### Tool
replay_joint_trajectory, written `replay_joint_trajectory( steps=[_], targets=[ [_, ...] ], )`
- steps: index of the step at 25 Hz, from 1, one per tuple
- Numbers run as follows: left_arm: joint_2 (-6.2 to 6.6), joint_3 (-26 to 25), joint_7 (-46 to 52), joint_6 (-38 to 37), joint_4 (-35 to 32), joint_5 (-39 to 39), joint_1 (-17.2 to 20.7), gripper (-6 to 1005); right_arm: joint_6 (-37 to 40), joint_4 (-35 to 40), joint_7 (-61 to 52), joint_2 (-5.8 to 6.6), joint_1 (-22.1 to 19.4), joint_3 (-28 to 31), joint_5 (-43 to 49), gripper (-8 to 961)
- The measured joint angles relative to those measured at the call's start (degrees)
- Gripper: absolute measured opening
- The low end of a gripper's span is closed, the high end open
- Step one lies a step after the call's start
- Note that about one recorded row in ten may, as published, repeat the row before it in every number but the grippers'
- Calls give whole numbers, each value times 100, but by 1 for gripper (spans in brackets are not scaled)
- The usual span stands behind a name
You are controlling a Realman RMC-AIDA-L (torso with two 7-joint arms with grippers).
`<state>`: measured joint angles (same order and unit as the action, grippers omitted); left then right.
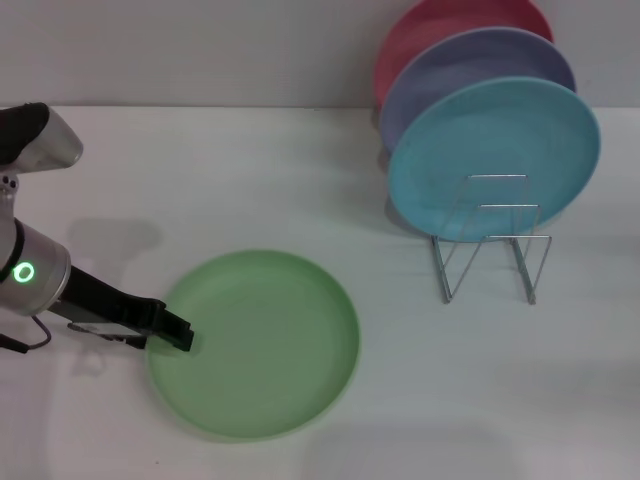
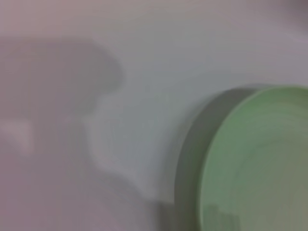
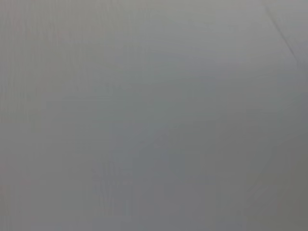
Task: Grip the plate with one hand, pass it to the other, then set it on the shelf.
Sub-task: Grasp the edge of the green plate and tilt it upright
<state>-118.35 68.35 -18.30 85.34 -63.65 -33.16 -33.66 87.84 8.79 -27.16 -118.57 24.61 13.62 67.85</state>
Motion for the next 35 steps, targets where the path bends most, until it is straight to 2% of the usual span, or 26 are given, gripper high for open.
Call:
replay_joint_trajectory(
  steps=[6,11,18,25,35],
  targets=[
    [4,11,-39,-10,90,31,-68,671,62,0,-7,0,-5,0,0,701],
    [6,12,-86,-42,90,43,-71,468,80,0,-8,-7,-16,0,0,701],
    [13,90,-109,-79,89,65,-74,402,137,-8,-9,-9,-18,0,0,701],
    [14,91,-110,-79,90,135,-84,217,137,-18,-9,-9,-13,0,0,700],
    [32,108,-171,-60,89,144,-88,198,137,-3,-153,-9,-11,0,0,700]
  ],
)
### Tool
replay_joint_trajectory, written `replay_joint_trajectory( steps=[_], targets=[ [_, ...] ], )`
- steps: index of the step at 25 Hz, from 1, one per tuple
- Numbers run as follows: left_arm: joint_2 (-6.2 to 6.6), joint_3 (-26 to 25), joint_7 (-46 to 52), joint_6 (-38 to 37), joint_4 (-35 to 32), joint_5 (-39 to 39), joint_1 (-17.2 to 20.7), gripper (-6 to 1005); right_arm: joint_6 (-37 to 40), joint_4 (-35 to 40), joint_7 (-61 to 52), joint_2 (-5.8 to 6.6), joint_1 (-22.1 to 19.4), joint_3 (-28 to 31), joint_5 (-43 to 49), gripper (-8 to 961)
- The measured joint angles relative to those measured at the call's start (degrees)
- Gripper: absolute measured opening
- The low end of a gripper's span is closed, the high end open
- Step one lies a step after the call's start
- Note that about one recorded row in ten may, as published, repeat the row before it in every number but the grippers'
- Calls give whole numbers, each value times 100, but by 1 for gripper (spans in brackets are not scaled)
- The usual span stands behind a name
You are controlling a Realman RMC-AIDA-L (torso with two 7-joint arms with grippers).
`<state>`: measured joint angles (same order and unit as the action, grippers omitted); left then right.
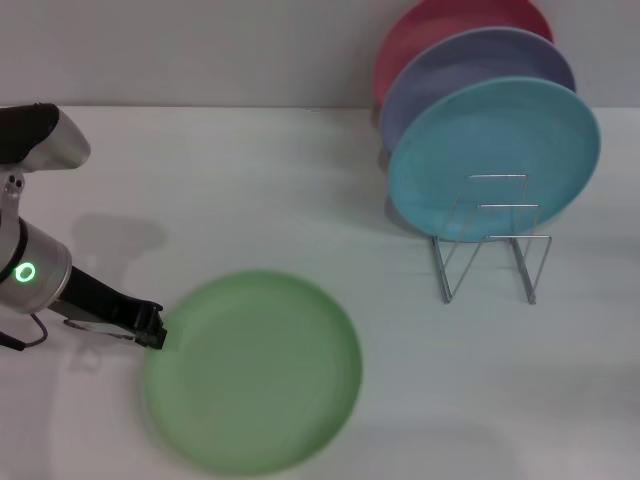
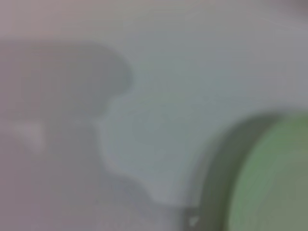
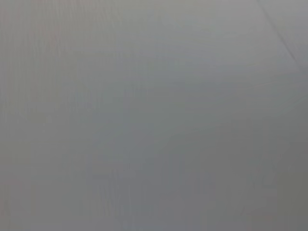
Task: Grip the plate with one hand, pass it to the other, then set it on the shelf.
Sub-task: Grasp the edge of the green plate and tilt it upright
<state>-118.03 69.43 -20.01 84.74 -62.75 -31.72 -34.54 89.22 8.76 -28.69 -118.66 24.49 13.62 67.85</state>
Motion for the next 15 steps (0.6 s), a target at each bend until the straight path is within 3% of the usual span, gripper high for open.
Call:
replay_joint_trajectory(
  steps=[6,15],
  targets=[
    [-14,192,-23,1,-12,107,0,61,2,3,-3,0,-12,0,0,700],
    [-16,218,-36,9,-298,66,47,22,8,-2,-56,-4,-49,0,0,700]
  ],
)
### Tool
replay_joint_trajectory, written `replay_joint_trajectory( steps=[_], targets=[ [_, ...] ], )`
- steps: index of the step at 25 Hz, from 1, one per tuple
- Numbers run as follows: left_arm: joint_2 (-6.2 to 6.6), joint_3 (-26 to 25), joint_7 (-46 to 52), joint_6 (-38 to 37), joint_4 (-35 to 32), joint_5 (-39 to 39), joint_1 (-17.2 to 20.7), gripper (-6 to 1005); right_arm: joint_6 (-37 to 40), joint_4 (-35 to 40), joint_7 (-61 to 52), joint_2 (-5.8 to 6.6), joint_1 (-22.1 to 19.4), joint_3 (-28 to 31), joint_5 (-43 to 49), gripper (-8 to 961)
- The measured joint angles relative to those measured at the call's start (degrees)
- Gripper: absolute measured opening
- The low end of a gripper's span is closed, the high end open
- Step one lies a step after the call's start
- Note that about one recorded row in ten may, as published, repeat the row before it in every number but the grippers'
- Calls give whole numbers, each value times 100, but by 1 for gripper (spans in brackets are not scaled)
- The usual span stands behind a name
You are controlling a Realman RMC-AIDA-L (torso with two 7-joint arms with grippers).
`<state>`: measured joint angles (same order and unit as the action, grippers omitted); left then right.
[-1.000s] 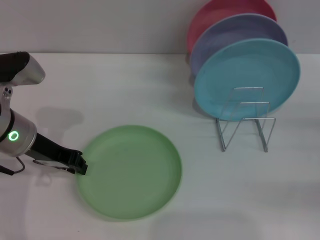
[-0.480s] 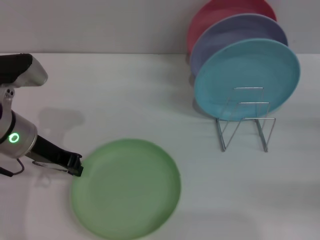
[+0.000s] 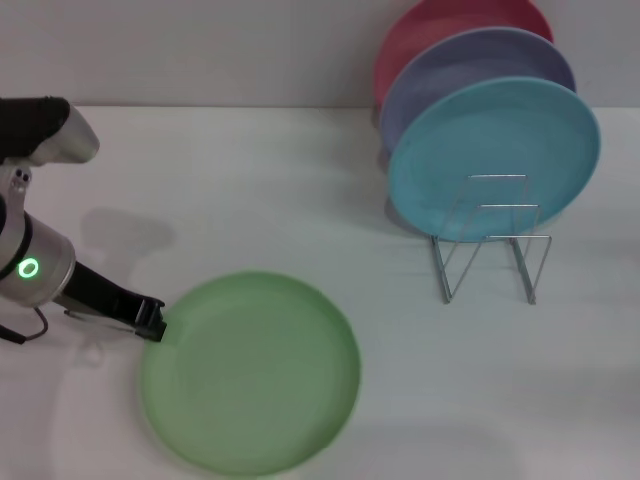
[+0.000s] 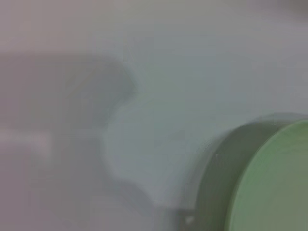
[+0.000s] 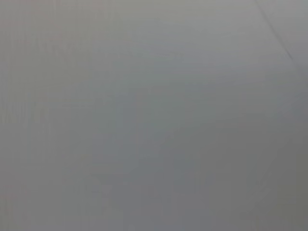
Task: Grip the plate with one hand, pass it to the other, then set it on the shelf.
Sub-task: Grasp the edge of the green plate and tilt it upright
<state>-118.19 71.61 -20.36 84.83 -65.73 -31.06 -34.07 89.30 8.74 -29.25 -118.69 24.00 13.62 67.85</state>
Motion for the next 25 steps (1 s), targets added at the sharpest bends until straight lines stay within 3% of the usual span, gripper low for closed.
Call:
replay_joint_trajectory(
  steps=[15,25],
  targets=[
    [3,-559,-452,-150,-225,-569,73,24,1,-34,-81,-3,-10,0,0,700],
    [0,-530,-521,-1214,-178,-552,191,26,-62,-62,-80,-14,14,-41,0,700]
  ],
)
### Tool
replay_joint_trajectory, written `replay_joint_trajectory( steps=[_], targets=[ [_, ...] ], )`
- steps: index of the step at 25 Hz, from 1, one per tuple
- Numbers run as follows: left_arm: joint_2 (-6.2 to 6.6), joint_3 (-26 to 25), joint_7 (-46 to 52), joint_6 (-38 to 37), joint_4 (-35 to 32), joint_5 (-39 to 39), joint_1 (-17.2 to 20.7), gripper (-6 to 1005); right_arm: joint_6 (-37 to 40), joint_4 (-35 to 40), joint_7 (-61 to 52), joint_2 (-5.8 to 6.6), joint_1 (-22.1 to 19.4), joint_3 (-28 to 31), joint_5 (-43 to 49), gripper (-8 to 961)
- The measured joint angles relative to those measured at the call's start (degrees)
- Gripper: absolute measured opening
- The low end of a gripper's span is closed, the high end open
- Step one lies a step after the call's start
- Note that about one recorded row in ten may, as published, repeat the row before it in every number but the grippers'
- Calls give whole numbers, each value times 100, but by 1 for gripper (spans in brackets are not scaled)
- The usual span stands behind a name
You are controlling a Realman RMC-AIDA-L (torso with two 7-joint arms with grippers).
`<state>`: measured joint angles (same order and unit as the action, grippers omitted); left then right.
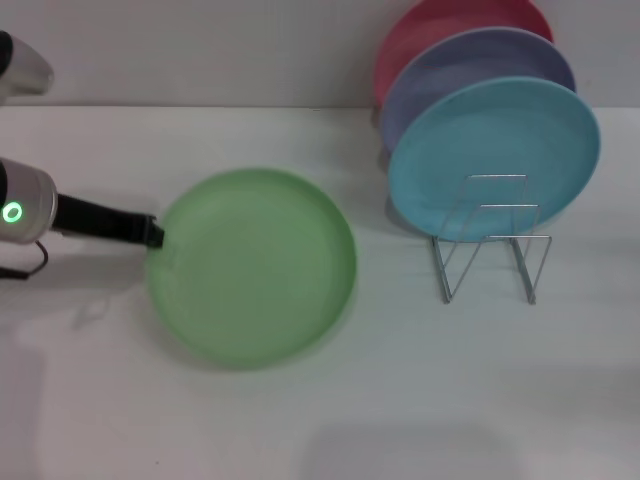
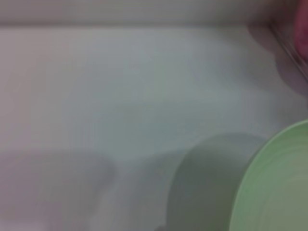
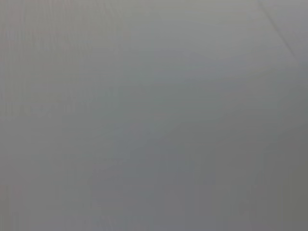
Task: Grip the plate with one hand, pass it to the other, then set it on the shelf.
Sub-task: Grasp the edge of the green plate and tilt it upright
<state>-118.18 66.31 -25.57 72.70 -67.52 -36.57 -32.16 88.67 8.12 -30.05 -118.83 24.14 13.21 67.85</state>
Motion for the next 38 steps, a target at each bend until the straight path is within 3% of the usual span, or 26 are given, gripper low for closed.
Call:
replay_joint_trajectory(
  steps=[11,13,16,17,22,27,33,37,38],
  targets=[
    [-28,177,-71,-1678,12,-78,171,27,-164,-2,43,5,41,-11,17,700],
    [-27,287,-71,-2256,21,-165,282,28,-166,0,44,6,45,-11,33,700],
    [-28,319,-71,-2492,26,-186,327,28,-166,3,45,7,46,-12,40,700],
    [-31,431,-86,-3024,31,-355,476,28,-167,6,45,9,46,-12,42,700],
    [-20,723,-477,-4186,36,-1151,871,29,-167,1,47,7,43,-17,50,700],
    [-20,1381,-798,-5367,116,-1565,1206,30,-208,-10,49,4,22,-20,58,700],
    [-2,2386,-805,-7188,400,-1337,1459,30,-376,-13,64,0,51,-39,80,700],
    [-4,2717,-801,-7803,450,-1254,1572,31,-427,-13,67,0,56,-45,80,700],
    [-1,3135,-762,-8527,497,-1193,1708,31,-459,-8,68,0,61,-46,80,700]
  ],
)
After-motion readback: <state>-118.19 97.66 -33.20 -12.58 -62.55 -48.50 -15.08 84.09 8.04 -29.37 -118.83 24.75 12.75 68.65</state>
